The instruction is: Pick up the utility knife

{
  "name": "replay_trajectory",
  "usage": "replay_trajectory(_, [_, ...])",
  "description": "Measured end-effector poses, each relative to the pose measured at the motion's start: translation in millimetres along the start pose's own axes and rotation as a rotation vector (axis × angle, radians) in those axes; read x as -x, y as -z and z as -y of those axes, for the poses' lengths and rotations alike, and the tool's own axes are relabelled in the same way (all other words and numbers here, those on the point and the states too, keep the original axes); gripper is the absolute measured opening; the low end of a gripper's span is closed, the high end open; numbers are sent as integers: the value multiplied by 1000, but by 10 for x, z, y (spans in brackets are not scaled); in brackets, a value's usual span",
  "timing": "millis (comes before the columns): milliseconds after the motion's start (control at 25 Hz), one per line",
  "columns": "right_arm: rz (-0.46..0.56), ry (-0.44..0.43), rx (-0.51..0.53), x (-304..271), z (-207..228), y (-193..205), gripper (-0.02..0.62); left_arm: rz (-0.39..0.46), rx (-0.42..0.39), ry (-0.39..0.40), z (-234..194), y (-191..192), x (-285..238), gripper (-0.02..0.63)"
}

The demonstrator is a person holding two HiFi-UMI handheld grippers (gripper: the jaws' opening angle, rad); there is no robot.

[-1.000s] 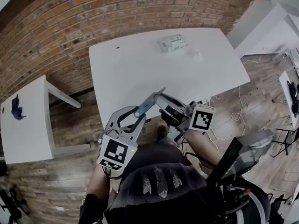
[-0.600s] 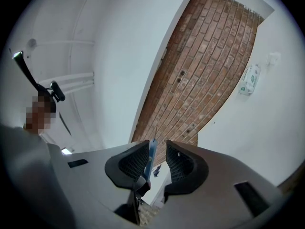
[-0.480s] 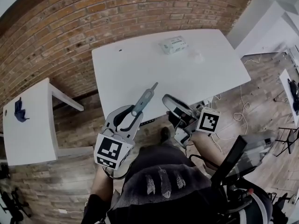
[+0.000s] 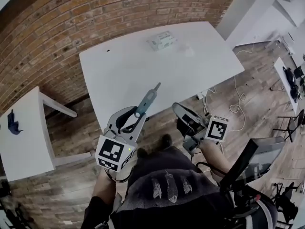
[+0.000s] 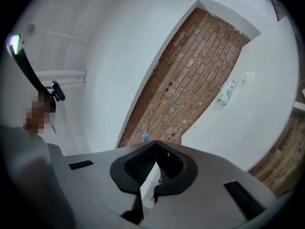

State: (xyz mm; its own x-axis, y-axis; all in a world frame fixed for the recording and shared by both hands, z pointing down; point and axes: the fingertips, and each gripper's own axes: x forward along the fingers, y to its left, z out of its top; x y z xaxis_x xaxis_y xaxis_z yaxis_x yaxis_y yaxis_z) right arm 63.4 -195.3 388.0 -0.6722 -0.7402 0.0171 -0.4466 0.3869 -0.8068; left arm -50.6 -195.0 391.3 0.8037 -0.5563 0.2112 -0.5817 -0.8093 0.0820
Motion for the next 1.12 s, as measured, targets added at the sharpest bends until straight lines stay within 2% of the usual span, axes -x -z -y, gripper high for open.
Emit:
replay_trajectory(120, [-7,-38,46,64,-44,-28,2,13,-11,37,153,-90,-87,117])
replay_trajectory(200, [-22,-98,86,52,-103,-10,12,28,9,74,252,-140,-118,117])
replay_trajectory(280, [-34,-194,88,62,-174,-19,106,49,68,129,379,-184,-160,117])
replay_trajectory(360, [-36,-293,66,103,-239,-71,158,66,136,189,523,-228,-225,117])
replay_trajectory(480, [-46,-415,47,199,-333,-189,186,88,224,265,769,-299,-358,117])
replay_trajectory(640, [-41,-523,18,361,-331,-426,184,111,341,338,1091,-425,-599,117])
replay_trajectory(880, [-39,-699,-81,695,-245,-774,177,129,481,382,1442,-545,-970,118])
replay_trajectory(920, [-40,-711,-90,739,-211,-816,154,130,507,381,1480,-545,-1034,118])
replay_trajectory(1120, [-58,-730,-152,905,8,-928,147,170,594,318,1569,-547,-1225,118])
